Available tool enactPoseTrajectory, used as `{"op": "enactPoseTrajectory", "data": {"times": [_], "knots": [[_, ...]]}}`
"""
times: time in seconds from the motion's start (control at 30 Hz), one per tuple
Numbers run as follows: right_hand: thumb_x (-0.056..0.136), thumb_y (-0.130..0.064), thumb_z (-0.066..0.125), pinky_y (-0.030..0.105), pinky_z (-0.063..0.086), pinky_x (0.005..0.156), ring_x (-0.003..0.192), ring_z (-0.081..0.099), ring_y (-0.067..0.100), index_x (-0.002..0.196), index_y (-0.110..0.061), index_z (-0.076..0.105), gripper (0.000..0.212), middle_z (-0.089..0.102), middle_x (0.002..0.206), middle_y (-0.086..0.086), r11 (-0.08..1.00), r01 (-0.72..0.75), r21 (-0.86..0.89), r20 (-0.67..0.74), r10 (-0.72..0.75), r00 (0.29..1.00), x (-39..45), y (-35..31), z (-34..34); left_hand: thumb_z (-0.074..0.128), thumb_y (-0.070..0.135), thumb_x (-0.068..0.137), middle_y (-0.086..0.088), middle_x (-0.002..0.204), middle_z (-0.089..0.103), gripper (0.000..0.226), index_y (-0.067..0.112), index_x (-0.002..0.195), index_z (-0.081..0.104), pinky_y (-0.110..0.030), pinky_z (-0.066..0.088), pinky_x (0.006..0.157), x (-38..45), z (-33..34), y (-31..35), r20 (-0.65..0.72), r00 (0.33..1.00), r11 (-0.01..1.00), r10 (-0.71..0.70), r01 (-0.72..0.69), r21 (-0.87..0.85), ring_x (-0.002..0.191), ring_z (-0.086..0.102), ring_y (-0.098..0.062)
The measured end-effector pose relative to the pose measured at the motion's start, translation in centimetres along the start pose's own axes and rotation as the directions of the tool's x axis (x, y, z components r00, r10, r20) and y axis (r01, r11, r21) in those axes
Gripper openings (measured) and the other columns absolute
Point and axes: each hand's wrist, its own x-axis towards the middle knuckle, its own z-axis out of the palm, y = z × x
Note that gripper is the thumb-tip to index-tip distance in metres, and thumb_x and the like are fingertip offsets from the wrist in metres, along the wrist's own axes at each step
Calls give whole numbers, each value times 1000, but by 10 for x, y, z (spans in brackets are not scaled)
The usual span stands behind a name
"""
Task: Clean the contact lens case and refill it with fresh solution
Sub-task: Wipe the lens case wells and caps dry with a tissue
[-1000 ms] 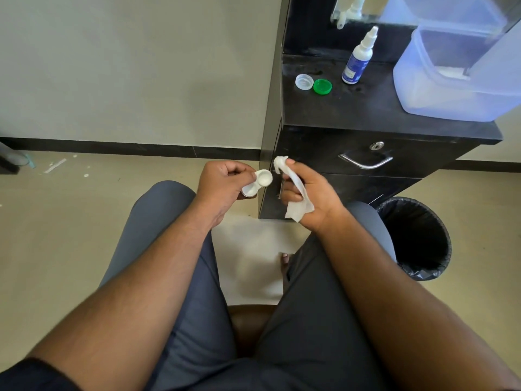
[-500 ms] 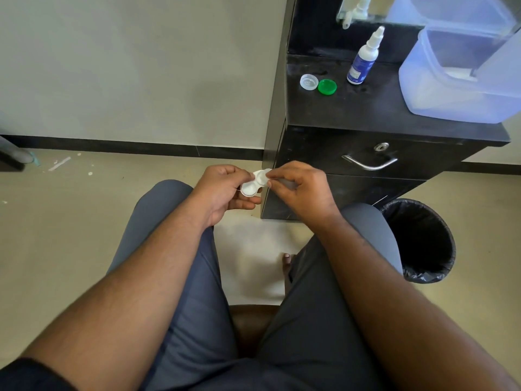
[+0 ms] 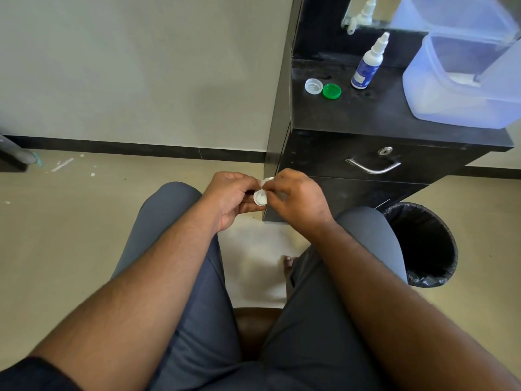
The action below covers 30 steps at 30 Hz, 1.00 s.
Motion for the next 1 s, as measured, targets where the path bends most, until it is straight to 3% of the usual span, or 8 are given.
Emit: {"op": "enactPoseTrajectory", "data": {"times": [0.2,0.3,0.37,0.47,0.57,0.77,0.93,1.0], "knots": [[94,-21,54,26,43,57,76,52,16,98,-13,73,21,60,87,4,977,-39,-208,12,43,999,-1,-11,9,66,-4,82,-18,73,69,3,-6,81,68,-36,61,57,2,0,-3,-60,996,997,64,-62,38,60,69,-25],[94,-18,54,25,48,66,81,57,15,102,-13,72,20,62,98,4,965,-260,-19,-3,260,966,1,-18,14,66,-5,82,-18,75,70,5,-4,78,69,-36,60,59,2,1,-5,-103,989,994,104,-100,46,61,70,-24],[92,-17,59,25,53,77,88,62,15,102,-11,72,18,67,105,3,880,-432,200,3,440,898,0,-16,15,67,-4,82,-19,80,71,4,-4,78,69,-39,61,64,2,2,-6,-122,985,992,126,-123,32,66,71,-26],[90,-17,63,23,55,76,81,64,8,98,-13,74,14,71,95,-3,754,-503,422,31,542,840,-1,-12,14,70,-3,80,-20,81,70,6,-2,74,68,-39,61,64,3,1,-5,-141,979,988,151,-153,-3,69,70,-27],[88,-16,65,12,49,71,78,61,1,96,-14,74,12,67,88,-11,726,-471,500,7,541,841,-1,-12,9,70,-2,79,-20,80,69,5,-3,75,67,-37,60,63,4,0,-4,-149,977,987,151,-156,-24,68,69,-27],[88,-12,66,1,46,74,91,57,1,116,-16,65,28,61,106,-9,729,-390,562,-5,474,880,-2,-13,3,70,-1,81,-18,80,71,12,-10,89,66,-32,59,60,1,3,-1,-93,990,992,107,-113,-58,67,71,-25],[90,-15,65,20,50,89,105,59,10,118,-12,66,28,66,117,3,834,-309,457,-49,371,927,-1,-11,2,68,-4,82,-13,69,71,5,-4,78,66,-34,61,63,-2,3,-1,-15,995,995,97,-97,-26,63,71,-23],[90,-13,64,18,49,88,102,58,8,117,-11,67,27,67,115,3,864,-271,424,-52,322,945,-1,-10,1,68,-4,82,-12,69,71,9,0,74,67,-36,61,65,-1,2,-1,0,994,994,105,-105,-18,65,71,-23]]}}
